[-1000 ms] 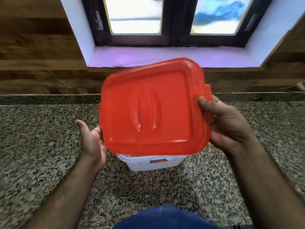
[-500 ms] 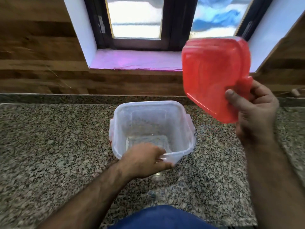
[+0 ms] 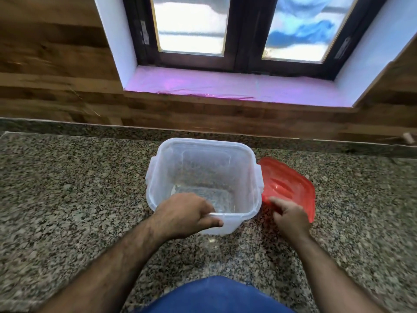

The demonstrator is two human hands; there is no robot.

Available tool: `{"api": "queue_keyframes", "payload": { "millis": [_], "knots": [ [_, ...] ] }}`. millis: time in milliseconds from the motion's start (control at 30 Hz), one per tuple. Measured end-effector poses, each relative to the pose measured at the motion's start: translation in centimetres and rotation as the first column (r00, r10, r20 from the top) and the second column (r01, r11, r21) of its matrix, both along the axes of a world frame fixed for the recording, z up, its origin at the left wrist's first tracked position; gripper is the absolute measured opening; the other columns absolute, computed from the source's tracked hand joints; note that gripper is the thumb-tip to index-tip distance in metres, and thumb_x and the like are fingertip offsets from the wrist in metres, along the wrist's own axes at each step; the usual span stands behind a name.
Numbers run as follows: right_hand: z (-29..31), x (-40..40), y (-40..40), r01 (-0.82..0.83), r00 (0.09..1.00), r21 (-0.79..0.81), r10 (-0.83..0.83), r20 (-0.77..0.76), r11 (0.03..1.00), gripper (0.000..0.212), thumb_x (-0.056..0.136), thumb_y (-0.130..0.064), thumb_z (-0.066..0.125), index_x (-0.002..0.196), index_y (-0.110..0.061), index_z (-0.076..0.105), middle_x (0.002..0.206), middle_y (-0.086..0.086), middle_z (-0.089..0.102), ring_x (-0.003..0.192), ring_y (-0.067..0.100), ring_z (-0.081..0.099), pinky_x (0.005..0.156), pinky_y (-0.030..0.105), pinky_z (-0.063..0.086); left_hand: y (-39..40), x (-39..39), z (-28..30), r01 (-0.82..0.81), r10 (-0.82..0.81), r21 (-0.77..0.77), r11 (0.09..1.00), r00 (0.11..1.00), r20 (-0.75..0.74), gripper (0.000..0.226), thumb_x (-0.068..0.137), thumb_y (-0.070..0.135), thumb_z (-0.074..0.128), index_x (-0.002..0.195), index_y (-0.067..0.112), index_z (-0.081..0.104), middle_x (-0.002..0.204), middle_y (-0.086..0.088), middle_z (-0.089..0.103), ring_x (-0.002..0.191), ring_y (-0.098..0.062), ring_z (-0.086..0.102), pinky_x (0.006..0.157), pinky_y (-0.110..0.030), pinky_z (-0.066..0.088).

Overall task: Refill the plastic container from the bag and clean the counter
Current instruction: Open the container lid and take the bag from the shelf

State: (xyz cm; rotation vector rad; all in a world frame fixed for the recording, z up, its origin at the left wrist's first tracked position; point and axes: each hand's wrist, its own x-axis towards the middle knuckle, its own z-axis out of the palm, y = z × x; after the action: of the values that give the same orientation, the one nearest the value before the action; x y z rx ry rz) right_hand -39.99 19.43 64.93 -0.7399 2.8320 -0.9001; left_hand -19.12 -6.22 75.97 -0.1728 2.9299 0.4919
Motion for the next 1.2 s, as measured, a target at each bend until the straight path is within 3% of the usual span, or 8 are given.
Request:
{"api": "queue_keyframes", "payload": {
  "millis": [233,333,467,600,767,967,1067,1200],
  "knots": [
    [-3.8,1.1,2.9,-0.258,0.951,0.3,0.186,0.249,0.918,0.055,0.085,-0.007,0.083,0.131,-0.035,0.075,0.129,-0.01,0.076,0.108,-0.002,0.061,0.107,0.027,0.05,-0.1,-0.3,-0.3,-0.036,0.035,0.033,0.999,0.999,0.036,0.055,0.095,0.078,0.049,0.098,0.03,0.075,0.068,0.012,0.065,0.063,-0.006,0.059,0.059,-0.028,0.043],
    [-3.2,1.2,2.4,-0.213,0.933,0.069,0.182,0.311,0.975,0.049,0.082,-0.009,0.089,0.122,-0.036,0.076,0.117,-0.012,0.078,0.095,-0.016,0.068,0.098,0.02,0.057,0.0,0.2,0.1,-0.056,0.054,0.078,0.995,0.998,0.025,0.052,0.093,0.076,0.053,0.116,0.036,0.076,0.092,0.016,0.077,0.081,-0.006,0.069,0.073,-0.032,0.058],
    [2.0,1.7,-0.8,0.098,0.993,-0.479,-0.051,0.11,0.872,0.03,0.092,0.01,0.065,0.1,-0.015,0.077,0.094,0.0,0.077,0.088,0.013,0.074,0.078,0.025,0.064,0.4,1.6,2.0,-0.178,0.248,0.341,0.923,0.953,-0.176,0.045,0.093,0.059,0.073,0.126,0.028,0.078,0.114,0.017,0.077,0.102,0.007,0.068,0.087,-0.021,0.059],
    [10.6,1.8,-6.5,-0.127,0.992,-0.709,0.074,-0.105,0.694,0.017,0.092,0.007,0.062,0.093,-0.006,0.074,0.084,0.008,0.071,0.077,0.022,0.067,0.068,0.03,0.057,-0.5,4.1,3.4,-0.343,0.548,0.486,0.804,0.746,-0.38,0.024,0.092,0.043,0.08,0.11,0.027,0.083,0.097,0.02,0.078,0.095,0.005,0.072,0.085,-0.021,0.059],
    [17.3,4.5,-18.1,-0.562,0.826,-0.506,0.408,-0.388,0.654,0.014,0.088,-0.002,0.071,0.094,-0.012,0.078,0.081,-0.003,0.074,0.068,0.012,0.064,0.067,0.029,0.054,-4.8,8.3,6.6,-0.473,0.767,0.605,0.64,0.429,-0.476,0.012,0.094,0.024,0.082,0.105,0.021,0.083,0.09,0.009,0.081,0.086,-0.007,0.077,0.078,-0.029,0.064],
    [27.2,12.5,-35.4,-0.794,0.608,-0.345,0.63,-0.484,0.501,0.003,0.087,-0.025,0.069,0.089,-0.027,0.069,0.073,-0.014,0.065,0.065,0.002,0.06,0.065,0.028,0.053,-15.8,15.1,15.0,-0.532,0.747,0.59,0.608,0.131,-0.652,0.013,0.096,0.027,0.081,0.108,0.02,0.081,0.096,0.01,0.079,0.087,-0.002,0.073,0.079,-0.021,0.06],
    [33.6,17.3,-44.4,-0.828,0.559,-0.315,0.652,-0.512,0.463,0.004,0.09,-0.031,0.07,0.092,-0.03,0.067,0.075,-0.018,0.063,0.069,-0.003,0.059,0.063,0.021,0.046,-22.7,19.1,21.0,-0.548,0.694,0.561,0.62,0.049,-0.718,0.018,0.096,0.029,0.08,0.113,0.025,0.076,0.097,0.004,0.078,0.086,-0.005,0.071,0.077,-0.02,0.059],
    [42.7,23.2,-56.4,-0.852,0.504,-0.203,0.652,-0.567,0.483,0.018,0.091,-0.029,0.065,0.109,-0.028,0.069,0.095,-0.013,0.073,0.087,0.014,0.07,0.076,0.032,0.058,-31.6,25.0,29.1,-0.591,0.615,0.501,0.632,-0.012,-0.789,0.029,0.095,0.026,0.081,0.122,0.02,0.072,0.103,0.004,0.075,0.089,-0.003,0.068,0.079,-0.016,0.057]
  ]
}}
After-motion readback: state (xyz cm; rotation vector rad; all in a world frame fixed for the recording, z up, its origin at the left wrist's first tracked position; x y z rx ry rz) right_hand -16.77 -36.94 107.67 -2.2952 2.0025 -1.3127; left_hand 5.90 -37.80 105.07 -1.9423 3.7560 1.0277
